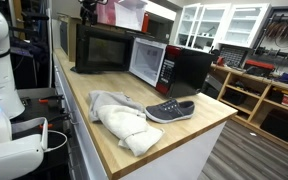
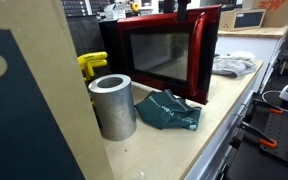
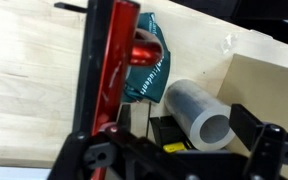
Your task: Close the completely
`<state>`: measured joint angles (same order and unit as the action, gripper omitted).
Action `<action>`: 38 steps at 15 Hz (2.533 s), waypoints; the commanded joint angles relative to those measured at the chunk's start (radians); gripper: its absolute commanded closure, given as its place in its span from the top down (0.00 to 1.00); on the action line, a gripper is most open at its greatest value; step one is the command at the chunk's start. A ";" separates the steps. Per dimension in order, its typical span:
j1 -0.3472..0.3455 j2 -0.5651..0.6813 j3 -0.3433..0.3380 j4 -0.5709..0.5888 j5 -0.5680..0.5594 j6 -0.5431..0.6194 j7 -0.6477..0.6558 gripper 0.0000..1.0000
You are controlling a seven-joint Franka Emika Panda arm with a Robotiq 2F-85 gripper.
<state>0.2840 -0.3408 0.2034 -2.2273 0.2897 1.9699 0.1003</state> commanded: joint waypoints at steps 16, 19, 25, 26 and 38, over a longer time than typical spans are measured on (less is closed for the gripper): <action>-0.060 -0.253 0.042 -0.333 -0.482 0.127 -0.021 1.00; -0.089 -0.228 0.080 -0.345 -0.585 0.156 0.014 1.00; -0.143 -0.210 0.148 -0.370 -0.820 0.211 0.124 0.59; -0.146 -0.207 0.157 -0.371 -0.845 0.214 0.143 0.52; -0.150 -0.197 0.136 -0.459 -1.267 0.336 0.318 0.00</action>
<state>0.1469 -0.5365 0.3665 -2.6436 -0.8608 2.2298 0.3727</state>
